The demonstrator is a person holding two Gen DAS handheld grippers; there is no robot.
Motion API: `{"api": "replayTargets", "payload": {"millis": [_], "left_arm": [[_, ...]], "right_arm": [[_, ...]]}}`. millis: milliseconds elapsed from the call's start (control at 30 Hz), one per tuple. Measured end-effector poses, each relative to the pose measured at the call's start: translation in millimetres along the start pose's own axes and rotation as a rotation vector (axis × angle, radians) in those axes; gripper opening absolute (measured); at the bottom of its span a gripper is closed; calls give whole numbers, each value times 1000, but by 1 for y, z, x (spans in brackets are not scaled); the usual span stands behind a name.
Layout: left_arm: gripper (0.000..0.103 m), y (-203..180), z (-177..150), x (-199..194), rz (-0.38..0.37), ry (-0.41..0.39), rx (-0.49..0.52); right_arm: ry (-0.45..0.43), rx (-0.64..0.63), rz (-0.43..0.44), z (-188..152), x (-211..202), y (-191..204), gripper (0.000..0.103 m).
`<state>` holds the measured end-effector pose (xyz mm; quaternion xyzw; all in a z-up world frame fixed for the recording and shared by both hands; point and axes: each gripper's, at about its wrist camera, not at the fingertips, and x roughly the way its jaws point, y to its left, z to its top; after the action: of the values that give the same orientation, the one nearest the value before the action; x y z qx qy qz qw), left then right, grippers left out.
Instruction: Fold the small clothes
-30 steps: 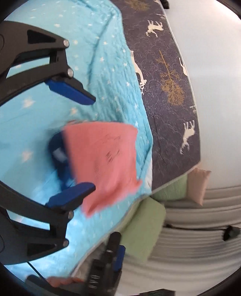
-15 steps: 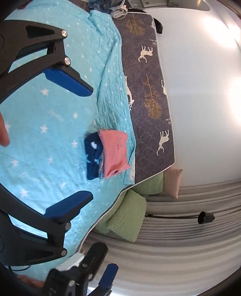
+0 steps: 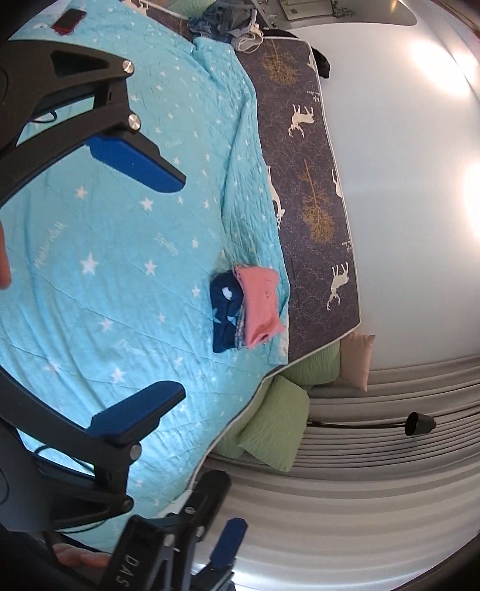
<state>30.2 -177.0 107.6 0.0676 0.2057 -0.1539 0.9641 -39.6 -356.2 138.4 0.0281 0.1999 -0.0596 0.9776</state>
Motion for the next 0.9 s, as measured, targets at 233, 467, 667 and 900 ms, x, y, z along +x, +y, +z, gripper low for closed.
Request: {"api": "replayTargets", "payload": {"millis": [233, 467, 667, 900], "left_arm": [[102, 7, -5, -12, 6, 6, -20], [102, 3, -9, -16, 8, 6, -24], [102, 1, -11, -16, -1, 8, -33], [102, -2, -11, -21, 2, 4, -31]], "right_arm": [[3, 0, 7, -6, -8, 6, 89], [9, 20, 2, -9, -11, 2, 89], [6, 30, -4, -11, -13, 0, 89], [3, 30, -4, -11, -15, 0, 89]]}}
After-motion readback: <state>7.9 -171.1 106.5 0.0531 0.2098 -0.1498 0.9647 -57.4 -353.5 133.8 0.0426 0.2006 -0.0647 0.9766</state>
